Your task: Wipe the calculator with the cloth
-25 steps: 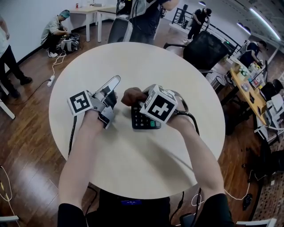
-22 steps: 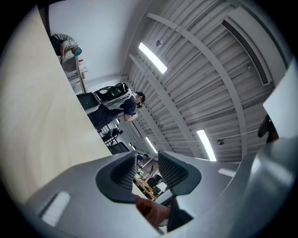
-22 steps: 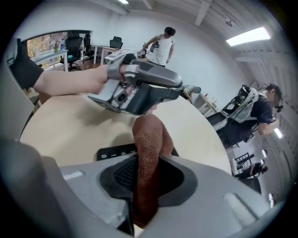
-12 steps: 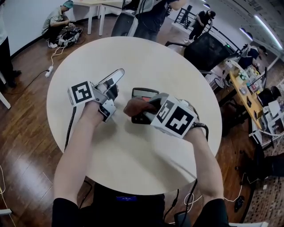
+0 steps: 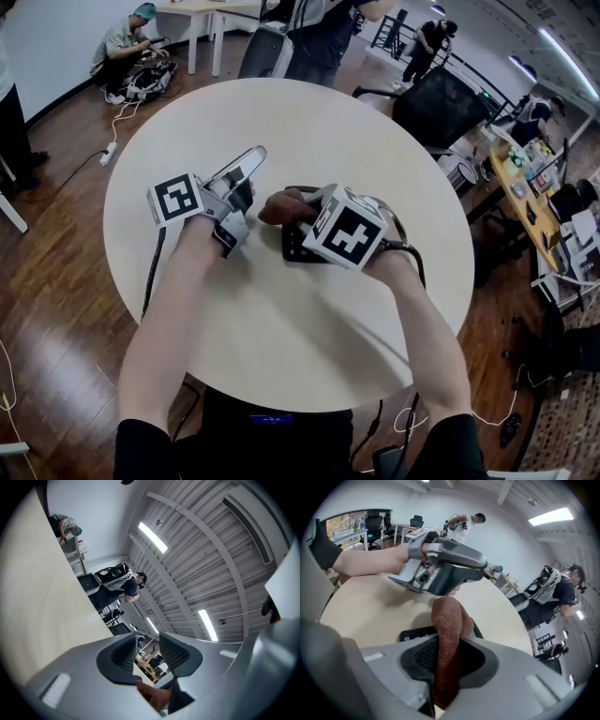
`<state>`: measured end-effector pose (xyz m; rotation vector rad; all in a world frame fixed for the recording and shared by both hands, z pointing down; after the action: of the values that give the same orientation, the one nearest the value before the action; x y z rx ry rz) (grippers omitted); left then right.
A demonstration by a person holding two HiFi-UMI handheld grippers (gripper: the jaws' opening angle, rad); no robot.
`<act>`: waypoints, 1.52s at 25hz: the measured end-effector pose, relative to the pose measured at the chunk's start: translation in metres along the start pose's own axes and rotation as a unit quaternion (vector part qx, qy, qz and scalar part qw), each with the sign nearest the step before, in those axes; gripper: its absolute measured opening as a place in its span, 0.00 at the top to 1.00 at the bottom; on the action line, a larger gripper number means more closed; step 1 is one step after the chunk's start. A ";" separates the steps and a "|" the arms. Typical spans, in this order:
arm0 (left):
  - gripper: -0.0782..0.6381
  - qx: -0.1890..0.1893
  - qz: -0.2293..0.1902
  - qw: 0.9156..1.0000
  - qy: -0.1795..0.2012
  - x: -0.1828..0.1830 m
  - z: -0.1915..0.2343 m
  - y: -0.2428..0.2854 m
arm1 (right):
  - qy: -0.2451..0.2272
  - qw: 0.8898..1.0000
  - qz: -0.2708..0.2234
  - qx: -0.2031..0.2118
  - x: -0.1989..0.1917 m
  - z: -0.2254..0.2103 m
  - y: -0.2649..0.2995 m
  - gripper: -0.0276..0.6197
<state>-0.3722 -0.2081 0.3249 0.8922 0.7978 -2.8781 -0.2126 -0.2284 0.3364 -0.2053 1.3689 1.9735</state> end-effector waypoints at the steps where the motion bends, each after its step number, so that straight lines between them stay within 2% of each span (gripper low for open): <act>1: 0.71 0.000 0.000 1.000 0.000 0.000 0.000 0.000 | 0.003 1.000 0.000 0.013 -0.001 0.009 -0.004 0.82; 5: 0.71 0.006 -0.001 1.000 -0.014 -0.001 0.000 -0.001 | -0.005 0.997 0.008 0.071 -0.008 0.052 -0.020 0.82; 8: 0.71 0.005 -0.004 1.000 -0.011 -0.001 0.000 -0.001 | -0.022 0.991 0.023 0.132 -0.019 0.086 -0.034 0.82; 10: 0.71 0.006 -0.002 1.000 -0.018 -0.003 -0.002 0.000 | -0.004 0.991 0.009 0.133 -0.026 0.085 -0.043 0.82; 11: 0.71 0.004 -0.001 1.000 -0.019 -0.003 -0.003 0.000 | 0.013 0.994 -0.005 0.112 -0.027 0.073 -0.047 0.82; 13: 0.71 0.002 0.000 1.000 -0.021 -0.003 -0.004 0.001 | 0.041 0.998 -0.032 0.033 -0.026 0.034 -0.052 0.82; 15: 0.71 0.002 -0.003 1.000 -0.025 -0.003 -0.001 0.000 | 0.054 0.996 -0.050 -0.059 -0.026 -0.010 -0.052 0.82; 16: 0.71 0.002 -0.003 1.000 -0.025 -0.003 0.000 0.000 | 0.058 0.993 -0.053 -0.092 -0.026 -0.028 -0.048 0.82; 18: 0.71 0.000 -0.004 1.000 -0.026 -0.003 0.000 0.000 | 0.062 0.990 -0.049 -0.117 -0.028 -0.050 -0.035 0.82; 22: 0.71 0.004 -0.001 1.000 -0.019 -0.004 0.001 -0.001 | 0.045 0.997 -0.012 -0.066 -0.037 -0.044 -0.007 0.82; 25: 0.71 0.010 0.005 1.000 -0.012 -0.003 0.000 -0.001 | 0.031 0.999 -0.006 -0.029 -0.037 -0.025 -0.010 0.82; 31: 0.71 0.006 0.007 1.000 -0.006 -0.002 -0.001 0.000 | 0.016 0.999 -0.004 0.033 -0.042 0.030 -0.033 0.82; 35: 0.71 0.006 0.007 1.000 -0.001 -0.002 -0.001 -0.001 | 0.005 0.995 0.007 0.100 -0.051 0.072 -0.050 0.82; 37: 0.71 0.005 0.008 1.000 0.000 -0.002 -0.002 0.000 | 0.017 0.995 -0.002 0.102 -0.056 0.072 -0.057 0.82; 38: 0.71 0.004 0.009 1.000 0.002 -0.002 -0.003 0.000 | 0.028 0.996 -0.012 0.085 -0.057 0.062 -0.061 0.82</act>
<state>-0.3690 -0.2073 0.3239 0.9006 0.7756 -2.8671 -0.1170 -0.1899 0.3453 -0.1974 1.5547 1.8326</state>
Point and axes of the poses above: the fingertips, and each gripper's own axes: y forward along the fingers, z to its left, x out of its top, the point moved 6 cm from there along -y, backward along the fingers, and after that the axes turned 9 degrees about -z, right-handed, at the moved point
